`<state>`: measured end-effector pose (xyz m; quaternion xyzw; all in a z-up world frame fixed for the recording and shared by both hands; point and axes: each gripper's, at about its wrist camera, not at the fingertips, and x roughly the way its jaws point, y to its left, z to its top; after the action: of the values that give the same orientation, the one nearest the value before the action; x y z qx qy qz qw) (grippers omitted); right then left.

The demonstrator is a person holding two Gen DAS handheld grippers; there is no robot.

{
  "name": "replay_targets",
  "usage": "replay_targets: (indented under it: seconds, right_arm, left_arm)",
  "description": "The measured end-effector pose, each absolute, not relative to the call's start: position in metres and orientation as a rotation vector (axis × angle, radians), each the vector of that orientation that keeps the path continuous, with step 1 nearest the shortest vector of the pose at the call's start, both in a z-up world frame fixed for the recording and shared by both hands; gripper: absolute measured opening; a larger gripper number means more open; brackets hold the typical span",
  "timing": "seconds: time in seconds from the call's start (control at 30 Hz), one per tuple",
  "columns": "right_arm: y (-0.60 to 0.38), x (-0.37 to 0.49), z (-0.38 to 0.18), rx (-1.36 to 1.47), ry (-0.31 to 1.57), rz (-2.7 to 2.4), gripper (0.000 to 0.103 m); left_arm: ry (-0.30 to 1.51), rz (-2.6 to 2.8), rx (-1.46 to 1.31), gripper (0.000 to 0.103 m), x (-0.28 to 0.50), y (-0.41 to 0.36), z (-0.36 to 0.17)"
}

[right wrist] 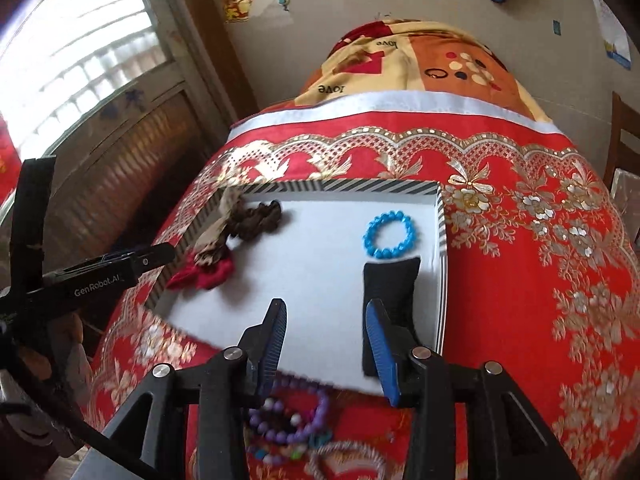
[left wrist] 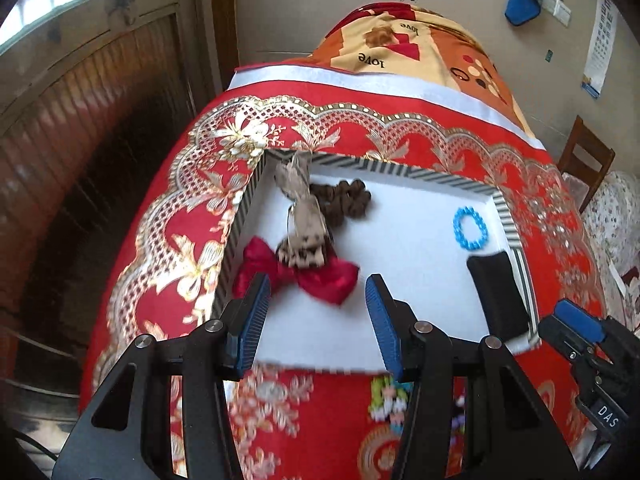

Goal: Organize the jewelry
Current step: 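Withdraw both grippers from the tray toward the remaining bead bracelets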

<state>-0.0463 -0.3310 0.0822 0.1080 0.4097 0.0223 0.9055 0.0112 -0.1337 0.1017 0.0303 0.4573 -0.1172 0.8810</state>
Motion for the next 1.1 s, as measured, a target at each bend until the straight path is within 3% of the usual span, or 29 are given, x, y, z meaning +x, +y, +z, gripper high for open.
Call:
replay_targets:
  seconds: [0.5,1.1]
  right_arm:
    - [-0.321,-0.105,0.090,0.211,0.838,0.032,0.041]
    - [-0.327,-0.133,0.091,0.190,0.861,-0.003,0.043]
  left_arm:
    - [0.952,-0.237,0.049,0.049,-0.063,-0.130,0.105]
    - [0.977,-0.256,0.044,0.049,-0.098,-0.135,0.101]
